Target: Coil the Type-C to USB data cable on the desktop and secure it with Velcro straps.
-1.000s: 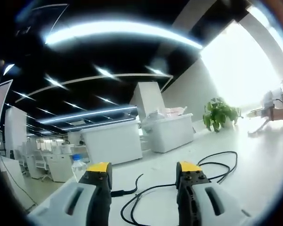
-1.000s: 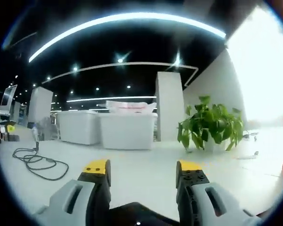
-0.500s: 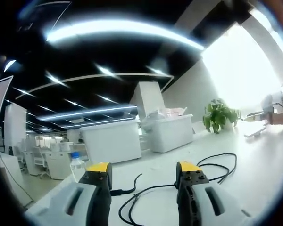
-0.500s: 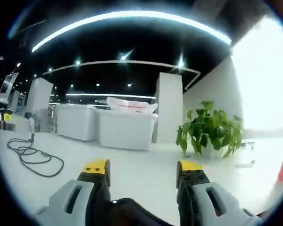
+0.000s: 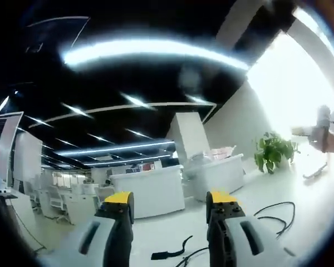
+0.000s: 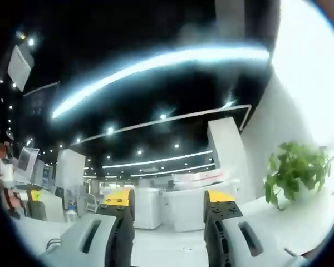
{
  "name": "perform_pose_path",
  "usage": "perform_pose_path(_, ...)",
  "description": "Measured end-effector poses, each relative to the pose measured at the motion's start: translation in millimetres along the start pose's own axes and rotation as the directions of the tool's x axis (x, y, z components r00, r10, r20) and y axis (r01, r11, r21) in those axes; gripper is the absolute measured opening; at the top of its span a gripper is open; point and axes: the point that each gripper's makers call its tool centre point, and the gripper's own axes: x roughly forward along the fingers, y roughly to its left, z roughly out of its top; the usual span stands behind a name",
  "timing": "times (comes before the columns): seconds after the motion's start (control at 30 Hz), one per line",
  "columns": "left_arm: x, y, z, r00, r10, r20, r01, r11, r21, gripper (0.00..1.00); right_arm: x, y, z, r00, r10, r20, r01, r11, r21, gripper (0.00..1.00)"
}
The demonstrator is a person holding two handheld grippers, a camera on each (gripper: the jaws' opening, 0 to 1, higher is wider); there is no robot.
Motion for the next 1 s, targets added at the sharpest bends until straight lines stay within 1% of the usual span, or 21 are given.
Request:
perform_pose_path(0.03, -1, 9.1, 0.6, 1.000, 0.030, 0.004, -0.029, 0.999, -0.025, 0.53, 6, 7, -8.1, 1.000, 0.009, -0.018, -0.010, 1.000, -0.025, 0.49)
perform_pose_path(0.07, -2, 14.1, -4.2, 0.999, 0.043, -0.012, -0.044, 0.998, -0.037, 0.53, 8, 11, -13.6, 1.000, 0.011, -0.027, -0.012, 0.999, -0.035, 0.49)
perform_pose_path(0.13, -2, 20.7, -19.6, 0.997, 0.065, -0.041, -0.066, 0.997, -0.044, 0.53, 16, 28, -40.0, 0.995, 0.052, -0.088, -0.056, 0.997, -0.045, 0.48)
perform_pose_path(0.17, -3, 21.1, -29.3, 0.996, 0.064, -0.057, -0.067, 0.997, -0.045, 0.53, 18, 32, -51.9, 0.992, 0.061, -0.112, -0.067, 0.996, -0.053, 0.48)
perform_pose_path(0.23, -3, 19.4, -53.9, 0.991, 0.044, -0.125, -0.048, 0.998, -0.031, 0.53, 22, 36, -76.4, 0.982, 0.068, -0.174, -0.081, 0.994, -0.070, 0.46)
perform_pose_path(0.3, -2, 19.6, -65.1, 0.990, 0.031, -0.136, -0.035, 0.999, -0.030, 0.54, 24, 38, -96.9, 0.973, 0.084, -0.216, -0.111, 0.987, -0.118, 0.45)
perform_pose_path(0.33, -3, 20.0, -68.2, 0.990, 0.027, -0.138, -0.031, 0.999, -0.030, 0.54, 22, 37, -107.0, 0.966, 0.094, -0.241, -0.135, 0.978, -0.158, 0.45)
perform_pose_path(0.37, -5, 19.1, -69.5, 0.990, 0.021, -0.138, -0.025, 0.999, -0.026, 0.54, 20, 35, -116.9, 0.960, 0.091, -0.264, -0.142, 0.973, -0.181, 0.44)
perform_pose_path(0.43, -9, 16.4, -69.6, 0.993, 0.006, -0.118, -0.005, 1.000, 0.005, 0.54, 14, 34, -138.2, 0.938, 0.120, -0.325, -0.178, 0.971, -0.157, 0.41)
perform_pose_path(0.47, -11, 14.3, -69.3, 0.995, 0.002, -0.098, 0.001, 1.000, 0.024, 0.54, 8, 31, -152.8, 0.920, 0.131, -0.370, -0.189, 0.974, -0.123, 0.41)
perform_pose_path(0.5, -12, 13.5, -69.5, 0.996, 0.000, -0.092, 0.002, 1.000, 0.028, 0.53, 5, 29, -160.4, 0.910, 0.130, -0.393, -0.186, 0.977, -0.106, 0.41)
perform_pose_path(0.57, -17, 5.7, -77.8, 0.994, -0.022, -0.106, 0.025, 0.999, 0.035, 0.53, -4, 26, -181.7, 0.876, 0.143, -0.461, -0.199, 0.977, -0.075, 0.39)
perform_pose_path(0.6, -18, 2.6, -81.3, 0.994, -0.027, -0.109, 0.031, 0.999, 0.037, 0.53, -8, 24, -189.9, 0.863, 0.142, -0.484, -0.200, 0.977, -0.070, 0.39)
perform_pose_path(0.63, -20, -0.7, -84.6, 0.992, -0.033, -0.125, 0.037, 0.999, 0.033, 0.53, -12, 25, -195.2, 0.856, 0.143, -0.496, -0.206, 0.976, -0.074, 0.39)
perform_pose_path(0.67, -20, -3.8, -87.3, 0.990, -0.041, -0.134, 0.044, 0.999, 0.022, 0.53, -15, 25, -200.8, 0.844, 0.150, -0.515, -0.218, 0.973, -0.075, 0.39)
perform_pose_path(0.73, -20, -9.9, -87.4, 0.989, -0.063, -0.133, 0.063, 0.998, -0.006, 0.53, -16, 23, -205.6, 0.838, 0.147, -0.526, -0.212, 0.975, -0.065, 0.38)
perform_pose_path(0.77, -20, -12.3, -86.6, 0.989, -0.070, -0.130, 0.069, 0.998, -0.012, 0.53, -17, 23, -206.9, 0.834, 0.149, -0.531, -0.203, 0.978, -0.046, 0.36)
perform_pose_path(0.83, -21, -14.7, -86.0, 0.988, -0.077, -0.130, 0.076, 0.997, -0.011, 0.53, -19, 23, -209.8, 0.827, 0.153, -0.541, -0.198, 0.980, -0.025, 0.33)
perform_pose_path(0.9, -21, -14.5, -85.7, 0.988, -0.074, -0.132, 0.074, 0.997, -0.008, 0.53, -21, 24, -213.4, 0.819, 0.153, -0.553, -0.202, 0.979, -0.029, 0.33)
perform_pose_path(0.93, -22, -14.5, -85.4, 0.988, -0.074, -0.132, 0.073, 0.997, -0.010, 0.53, -23, 25, -217.5, 0.809, 0.157, -0.567, -0.217, 0.975, -0.039, 0.33)
perform_pose_path(1.0, -23, -15.4, -84.8, 0.989, -0.074, -0.131, 0.072, 0.997, -0.018, 0.53, -26, 28, -222.6, 0.795, 0.162, -0.584, -0.237, 0.970, -0.054, 0.34)
